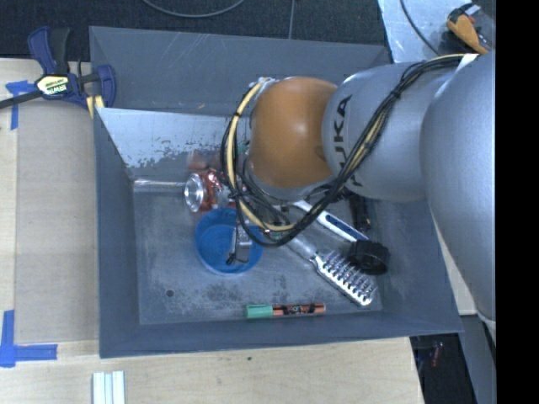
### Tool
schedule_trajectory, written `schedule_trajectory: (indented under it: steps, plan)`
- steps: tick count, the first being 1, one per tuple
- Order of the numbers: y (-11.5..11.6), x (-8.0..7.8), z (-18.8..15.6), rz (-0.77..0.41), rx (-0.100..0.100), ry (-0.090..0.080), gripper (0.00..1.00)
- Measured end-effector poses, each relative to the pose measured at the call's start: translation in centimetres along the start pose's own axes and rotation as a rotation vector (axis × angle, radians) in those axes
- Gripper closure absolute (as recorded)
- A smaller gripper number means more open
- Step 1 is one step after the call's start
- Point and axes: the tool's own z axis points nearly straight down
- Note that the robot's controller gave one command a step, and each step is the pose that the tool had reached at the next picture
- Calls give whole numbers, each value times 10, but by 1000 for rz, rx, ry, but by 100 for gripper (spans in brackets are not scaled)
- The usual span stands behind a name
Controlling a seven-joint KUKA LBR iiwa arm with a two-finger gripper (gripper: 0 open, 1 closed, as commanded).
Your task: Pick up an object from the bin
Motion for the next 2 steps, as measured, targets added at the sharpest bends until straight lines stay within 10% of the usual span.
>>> schedule_trajectory:
  steps: [1,2]
  plan:
    - [7,-15,37,72,-3,-17,0]
    - [4,11,36,-10,-1,-8,0]
